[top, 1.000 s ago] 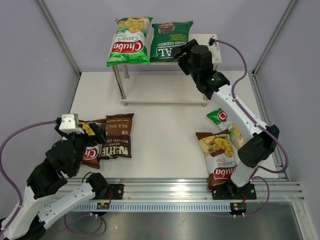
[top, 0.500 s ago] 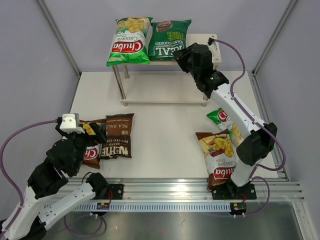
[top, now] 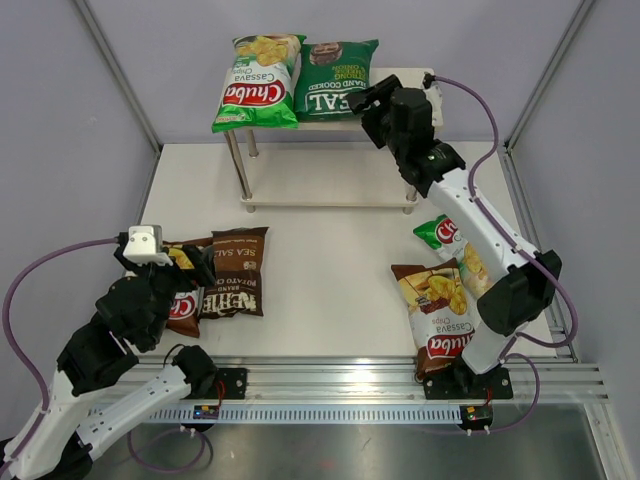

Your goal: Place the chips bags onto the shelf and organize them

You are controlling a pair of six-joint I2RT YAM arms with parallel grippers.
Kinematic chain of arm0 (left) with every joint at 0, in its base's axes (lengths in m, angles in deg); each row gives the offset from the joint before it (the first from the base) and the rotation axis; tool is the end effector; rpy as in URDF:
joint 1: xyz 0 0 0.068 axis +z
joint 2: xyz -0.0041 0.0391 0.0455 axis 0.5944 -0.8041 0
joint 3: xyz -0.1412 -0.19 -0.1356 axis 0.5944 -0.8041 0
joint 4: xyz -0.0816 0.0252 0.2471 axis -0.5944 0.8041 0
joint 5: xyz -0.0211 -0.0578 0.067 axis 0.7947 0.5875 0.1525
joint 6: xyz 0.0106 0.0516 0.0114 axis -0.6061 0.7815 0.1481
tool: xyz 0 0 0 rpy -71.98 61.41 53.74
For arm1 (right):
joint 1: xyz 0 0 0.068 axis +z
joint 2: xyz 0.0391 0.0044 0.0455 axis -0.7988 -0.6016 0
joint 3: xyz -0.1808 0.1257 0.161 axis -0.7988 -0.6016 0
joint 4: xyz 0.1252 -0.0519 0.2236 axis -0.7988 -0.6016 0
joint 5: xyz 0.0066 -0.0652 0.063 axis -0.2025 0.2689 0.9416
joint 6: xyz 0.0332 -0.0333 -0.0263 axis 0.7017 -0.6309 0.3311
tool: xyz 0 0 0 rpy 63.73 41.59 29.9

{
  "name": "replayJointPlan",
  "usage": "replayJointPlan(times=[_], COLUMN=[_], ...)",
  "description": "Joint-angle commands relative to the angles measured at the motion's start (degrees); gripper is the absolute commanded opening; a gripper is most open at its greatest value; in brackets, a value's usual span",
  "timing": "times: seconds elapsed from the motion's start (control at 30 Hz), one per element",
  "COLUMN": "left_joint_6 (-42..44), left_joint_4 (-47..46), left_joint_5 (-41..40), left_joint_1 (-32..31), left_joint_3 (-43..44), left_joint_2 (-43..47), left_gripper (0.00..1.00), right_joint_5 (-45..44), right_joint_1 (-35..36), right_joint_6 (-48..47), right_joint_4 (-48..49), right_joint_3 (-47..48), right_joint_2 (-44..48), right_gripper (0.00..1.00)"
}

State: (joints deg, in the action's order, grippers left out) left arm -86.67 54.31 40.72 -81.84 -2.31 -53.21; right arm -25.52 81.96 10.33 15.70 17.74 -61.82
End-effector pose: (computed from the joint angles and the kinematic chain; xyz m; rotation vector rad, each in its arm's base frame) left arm 0.0515 -0.0193 0.3760 -0.0565 1.7184 -0.1566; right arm 0.3630 0.1901 0.4369 0.6668 1.6774 0.9016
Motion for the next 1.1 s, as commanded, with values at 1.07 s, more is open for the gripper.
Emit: replayJointPlan(times=[1.07], left_joint_6=[-29.08], left_joint_4=[-35.87], left_joint_5=[41.79], left_joint_1=[0.28], left_joint_3=[-8.79], left_joint_2=[-31.65], left_gripper=[0.99], right_joint_5=[-2.64], right_joint_1=[-25.78], right_joint_6=[-27.00], right_joint_4=[-16.24], right_joint_3=[-47.72], right_joint_2=[42.34], right_gripper=[1.00])
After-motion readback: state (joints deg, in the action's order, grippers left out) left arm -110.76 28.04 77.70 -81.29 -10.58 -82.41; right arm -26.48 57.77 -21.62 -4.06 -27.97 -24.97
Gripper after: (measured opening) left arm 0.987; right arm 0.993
